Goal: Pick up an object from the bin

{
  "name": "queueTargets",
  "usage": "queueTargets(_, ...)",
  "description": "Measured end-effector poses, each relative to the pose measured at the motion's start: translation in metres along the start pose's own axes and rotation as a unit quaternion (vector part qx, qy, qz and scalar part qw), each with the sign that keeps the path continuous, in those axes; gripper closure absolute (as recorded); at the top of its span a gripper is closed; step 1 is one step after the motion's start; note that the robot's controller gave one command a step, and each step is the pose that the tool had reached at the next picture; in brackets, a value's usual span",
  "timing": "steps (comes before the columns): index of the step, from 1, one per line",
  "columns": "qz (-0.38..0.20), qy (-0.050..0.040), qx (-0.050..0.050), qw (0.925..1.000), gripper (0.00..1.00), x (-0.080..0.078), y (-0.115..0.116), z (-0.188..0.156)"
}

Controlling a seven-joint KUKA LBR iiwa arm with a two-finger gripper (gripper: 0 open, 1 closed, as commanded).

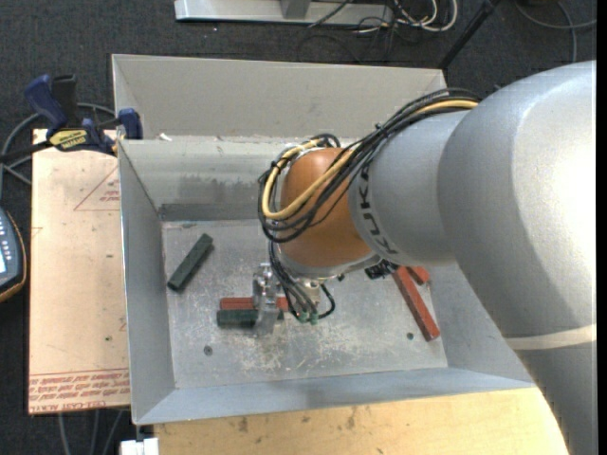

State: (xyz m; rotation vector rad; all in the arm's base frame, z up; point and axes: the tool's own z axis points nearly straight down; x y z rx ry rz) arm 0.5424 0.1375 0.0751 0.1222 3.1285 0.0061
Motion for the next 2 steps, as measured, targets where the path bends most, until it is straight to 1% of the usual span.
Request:
queueTargets(1,0.000,0.0008,0.000,1.0000,1.00,-0.003,0.001,-0.078)
queueTargets(2,0.000,0.0019,0.000,1.0000,1.00,-0.005,0.002,-0.120)
